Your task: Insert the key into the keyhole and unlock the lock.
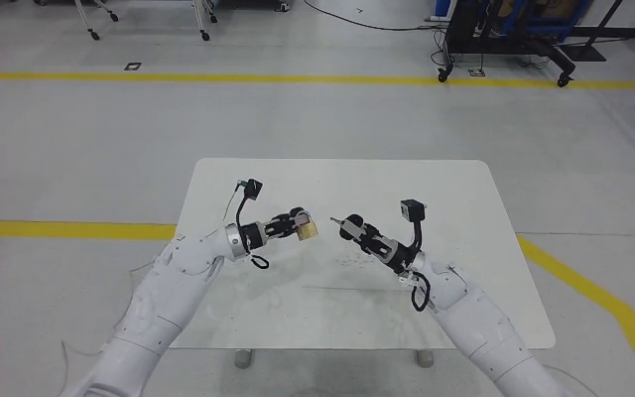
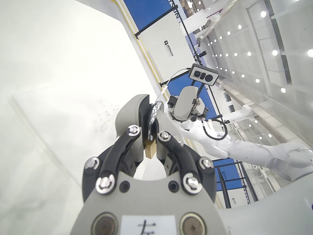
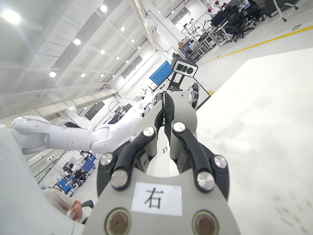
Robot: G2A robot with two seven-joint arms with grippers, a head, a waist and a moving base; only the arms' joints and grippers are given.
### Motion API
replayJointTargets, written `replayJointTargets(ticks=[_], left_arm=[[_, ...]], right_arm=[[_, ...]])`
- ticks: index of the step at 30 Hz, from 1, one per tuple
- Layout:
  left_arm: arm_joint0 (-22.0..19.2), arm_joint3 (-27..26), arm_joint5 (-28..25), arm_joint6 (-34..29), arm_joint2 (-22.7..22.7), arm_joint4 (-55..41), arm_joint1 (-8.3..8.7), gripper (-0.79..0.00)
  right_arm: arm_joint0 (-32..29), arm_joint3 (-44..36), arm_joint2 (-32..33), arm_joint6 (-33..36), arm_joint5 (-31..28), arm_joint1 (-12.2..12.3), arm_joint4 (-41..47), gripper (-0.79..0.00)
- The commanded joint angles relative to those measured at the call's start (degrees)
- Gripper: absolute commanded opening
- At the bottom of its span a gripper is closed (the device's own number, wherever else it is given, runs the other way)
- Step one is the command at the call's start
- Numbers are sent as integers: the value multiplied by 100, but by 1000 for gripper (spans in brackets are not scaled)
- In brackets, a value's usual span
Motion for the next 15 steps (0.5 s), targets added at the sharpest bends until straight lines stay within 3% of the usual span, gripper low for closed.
replayJointTargets(ticks=[1,3,7,11,15], left_arm=[[-5,1,0,-5,1,-13,0,-785],[117,20,335,87,40,-158,-16,-785],[170,241,1357,-316,144,-1468,-113,-785],[-174,687,2412,-702,377,-2174,-250,-785],[-574,1183,2674,-864,569,-2540,-406,-785]], right_arm=[[0,0,0,-1,0,0,0,-785],[0,0,0,-1,0,0,0,-785],[-28,-80,-35,-160,323,-37,101,-785],[-44,-107,-88,-479,655,-105,208,-785],[-165,-137,-39,-891,986,-145,180,-785]])
